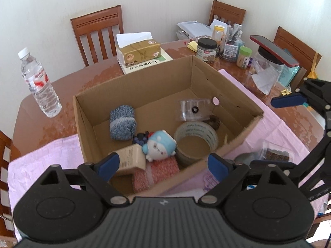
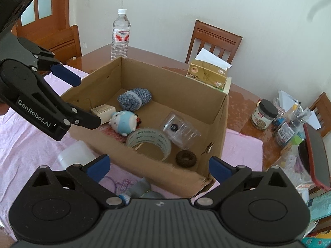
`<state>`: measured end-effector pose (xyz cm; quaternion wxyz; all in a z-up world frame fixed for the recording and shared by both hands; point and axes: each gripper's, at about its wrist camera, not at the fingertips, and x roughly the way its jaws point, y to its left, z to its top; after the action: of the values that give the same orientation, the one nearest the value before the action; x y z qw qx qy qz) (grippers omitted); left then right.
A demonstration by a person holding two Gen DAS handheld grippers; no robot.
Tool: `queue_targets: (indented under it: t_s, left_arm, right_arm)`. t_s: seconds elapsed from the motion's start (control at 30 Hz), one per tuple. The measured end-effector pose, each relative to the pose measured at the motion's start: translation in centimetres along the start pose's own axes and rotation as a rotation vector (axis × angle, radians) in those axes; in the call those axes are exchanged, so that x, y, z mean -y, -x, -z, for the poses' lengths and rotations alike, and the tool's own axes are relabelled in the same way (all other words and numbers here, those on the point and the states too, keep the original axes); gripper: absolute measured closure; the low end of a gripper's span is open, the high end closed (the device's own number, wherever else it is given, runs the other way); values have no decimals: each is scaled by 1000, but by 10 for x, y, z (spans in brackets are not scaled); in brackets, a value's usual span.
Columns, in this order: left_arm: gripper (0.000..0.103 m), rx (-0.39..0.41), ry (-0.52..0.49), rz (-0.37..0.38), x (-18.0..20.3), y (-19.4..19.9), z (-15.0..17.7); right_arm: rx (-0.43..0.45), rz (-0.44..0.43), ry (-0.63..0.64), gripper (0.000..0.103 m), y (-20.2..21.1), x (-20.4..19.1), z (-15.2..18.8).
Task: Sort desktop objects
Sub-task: 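Move the left tool to the white translucent plastic box and grasp it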
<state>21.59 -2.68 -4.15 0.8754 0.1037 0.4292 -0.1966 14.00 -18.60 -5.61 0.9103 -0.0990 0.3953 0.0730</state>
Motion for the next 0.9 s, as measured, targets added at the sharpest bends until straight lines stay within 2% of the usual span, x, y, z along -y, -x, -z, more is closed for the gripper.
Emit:
queue_targets:
  t_s: [0.43, 0.9]
  left_arm:
    - [11, -47, 94, 36, 11, 5, 44]
    - [11, -90, 143, 22, 17, -22, 71]
  right_arm:
    - [-41, -48, 3, 0, 8, -21, 34]
    - [-102, -97, 17, 0, 1, -42, 63]
